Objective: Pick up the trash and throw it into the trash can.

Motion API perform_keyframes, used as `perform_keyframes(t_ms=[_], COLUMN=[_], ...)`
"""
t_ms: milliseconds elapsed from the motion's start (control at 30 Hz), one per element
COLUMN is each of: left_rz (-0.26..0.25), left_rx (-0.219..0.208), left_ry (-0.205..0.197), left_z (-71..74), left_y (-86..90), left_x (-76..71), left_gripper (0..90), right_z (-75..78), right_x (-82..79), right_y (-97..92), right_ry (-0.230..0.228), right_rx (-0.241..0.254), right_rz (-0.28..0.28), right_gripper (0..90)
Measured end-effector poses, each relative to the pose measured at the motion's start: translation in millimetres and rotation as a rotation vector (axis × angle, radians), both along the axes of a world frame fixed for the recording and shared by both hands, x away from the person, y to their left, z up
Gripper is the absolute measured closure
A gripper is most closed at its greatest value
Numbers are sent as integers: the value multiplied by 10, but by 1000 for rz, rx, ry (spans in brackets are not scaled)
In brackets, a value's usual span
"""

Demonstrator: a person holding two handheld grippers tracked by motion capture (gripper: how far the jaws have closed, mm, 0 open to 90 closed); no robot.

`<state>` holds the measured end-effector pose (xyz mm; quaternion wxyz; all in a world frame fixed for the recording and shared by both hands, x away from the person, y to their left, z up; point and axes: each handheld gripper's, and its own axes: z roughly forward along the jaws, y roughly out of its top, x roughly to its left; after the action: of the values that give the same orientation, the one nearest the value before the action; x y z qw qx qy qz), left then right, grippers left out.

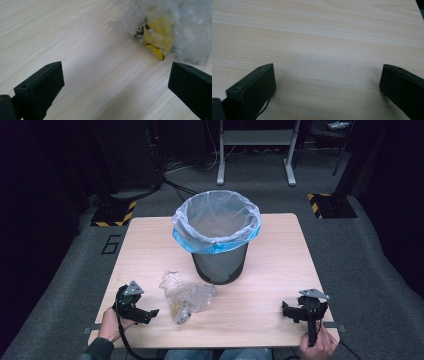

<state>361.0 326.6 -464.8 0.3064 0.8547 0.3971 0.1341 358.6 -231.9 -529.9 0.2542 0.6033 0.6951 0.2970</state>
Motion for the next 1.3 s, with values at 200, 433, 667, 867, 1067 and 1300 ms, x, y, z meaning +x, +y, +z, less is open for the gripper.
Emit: perform_keyframes(t_ms=[200, 433, 667, 867, 1067, 1300], left_rz=[-38, -76, -106, -127, -146, -153], left_rx=[8, 26, 39, 57, 68, 80], left_ry=[-5, -14, -19, -4, 9, 26], left_z=[180, 352, 427, 433, 420, 330], left_y=[-172, -381, -544, -663, -788, -883], left_x=[16, 53, 165, 249, 319, 384], left_gripper=[0, 0, 0, 0, 0, 0], right_z=[0, 0, 0, 0, 0, 0], right_x=[0, 0, 0, -1, -1, -1], right_y=[0, 0, 0, 0, 0, -1], right_ry=[0, 0, 0, 0, 0, -1], right_rx=[0, 0, 0, 0, 0, -2], right_rz=[0, 0, 0, 0, 1, 2], right_gripper=[0, 0, 0, 0, 0, 0])
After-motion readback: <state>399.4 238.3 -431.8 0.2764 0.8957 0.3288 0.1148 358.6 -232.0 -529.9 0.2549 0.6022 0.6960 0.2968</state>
